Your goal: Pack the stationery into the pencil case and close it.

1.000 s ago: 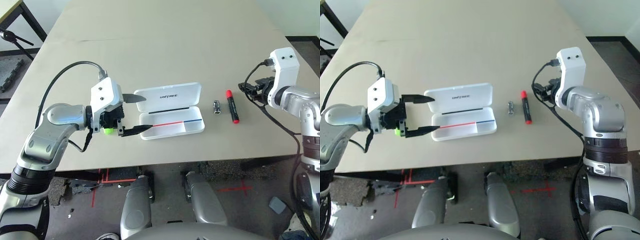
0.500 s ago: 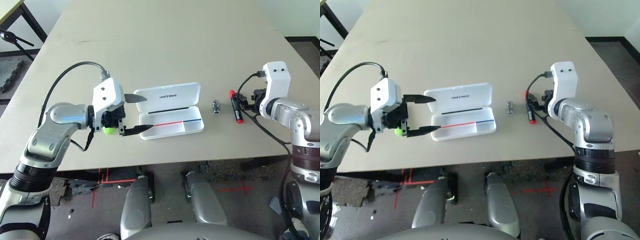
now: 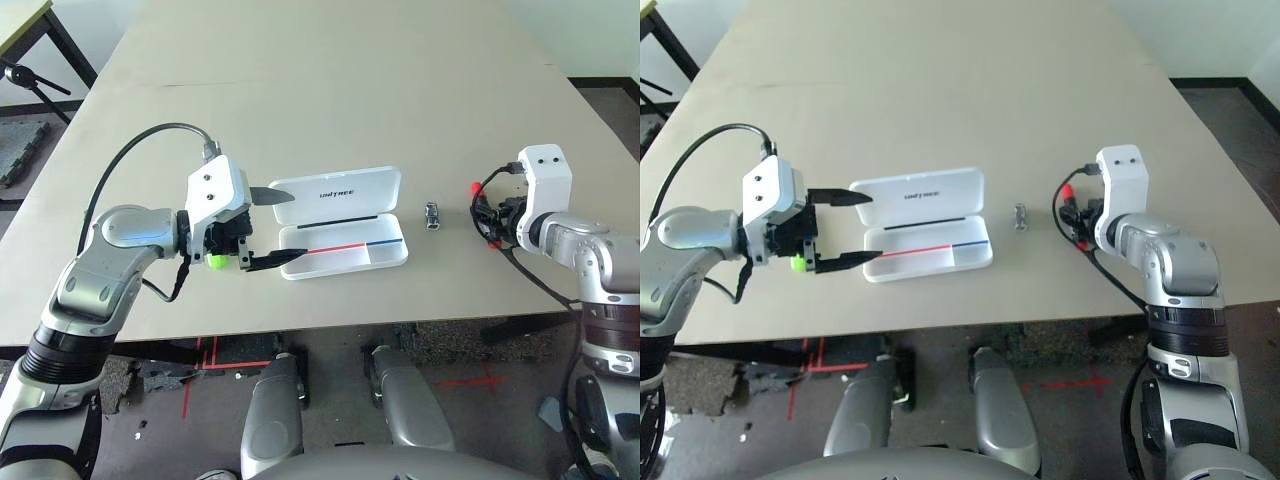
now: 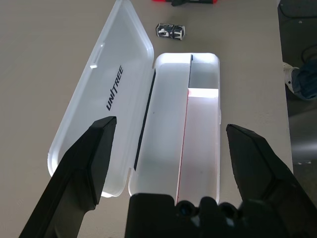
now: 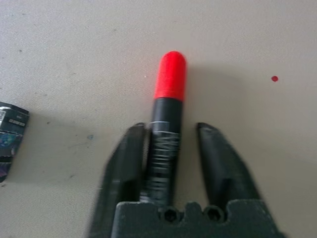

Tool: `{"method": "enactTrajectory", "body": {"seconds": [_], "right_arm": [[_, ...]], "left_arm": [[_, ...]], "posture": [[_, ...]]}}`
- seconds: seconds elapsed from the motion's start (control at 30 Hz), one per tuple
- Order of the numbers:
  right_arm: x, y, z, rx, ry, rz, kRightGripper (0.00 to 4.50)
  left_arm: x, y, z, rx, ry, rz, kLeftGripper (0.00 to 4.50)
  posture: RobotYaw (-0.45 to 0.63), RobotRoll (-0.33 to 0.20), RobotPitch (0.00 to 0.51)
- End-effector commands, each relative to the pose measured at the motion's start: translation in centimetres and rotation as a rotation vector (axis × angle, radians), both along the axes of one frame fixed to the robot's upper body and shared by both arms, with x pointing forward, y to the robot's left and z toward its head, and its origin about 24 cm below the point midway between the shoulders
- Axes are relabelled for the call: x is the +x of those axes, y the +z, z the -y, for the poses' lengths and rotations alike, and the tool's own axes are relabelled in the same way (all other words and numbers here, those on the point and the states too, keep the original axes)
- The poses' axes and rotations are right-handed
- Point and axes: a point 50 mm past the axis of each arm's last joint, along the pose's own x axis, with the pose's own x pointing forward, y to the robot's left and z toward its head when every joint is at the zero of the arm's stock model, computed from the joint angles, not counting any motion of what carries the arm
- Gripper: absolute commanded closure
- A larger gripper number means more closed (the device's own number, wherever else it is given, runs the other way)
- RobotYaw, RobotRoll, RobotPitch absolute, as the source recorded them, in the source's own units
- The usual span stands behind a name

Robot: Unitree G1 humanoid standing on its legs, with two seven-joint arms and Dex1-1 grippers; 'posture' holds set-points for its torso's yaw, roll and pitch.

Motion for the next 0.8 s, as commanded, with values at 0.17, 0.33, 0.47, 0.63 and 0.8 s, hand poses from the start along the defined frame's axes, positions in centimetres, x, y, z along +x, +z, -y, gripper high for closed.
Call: {"method": "enactTrajectory", "body": {"seconds": [0.17, 0.33, 0.47, 0.63, 0.8], "right_arm": [[0.2, 0.2, 0.4, 0.026, 0.017, -0.029, 3.97], [0.8, 3.7, 0.5, -0.06, 0.132, 0.061, 3.97], [0.5, 5.9, 0.4, -0.24, 0.341, 0.096, 3.97], [0.4, 7.9, 0.2, -0.377, 0.521, 0.125, 3.97], [0.1, 9.3, -1.3, -0.429, 0.731, 0.132, 3.97]], "left_arm": [[-0.3, -0.2, 0.2, 0.01, -0.009, -0.001, 0.0], [-0.4, -0.1, -0.1, 0.019, -0.006, 0.001, 0.0], [-0.7, -0.1, -0.6, 0.035, -0.005, -0.002, 0.0], [-0.9, 0.0, -0.9, 0.037, 0.008, 0.001, 0.0], [-1.4, 0.0, -1.2, 0.038, 0.013, -0.006, 0.0]], "posture": [[-0.13, 0.0, 0.186], [-0.13, 0.0, 0.188], [-0.12, 0.0, 0.186], [-0.11, 0.0, 0.186], [-0.1, 0.0, 0.187]]}}
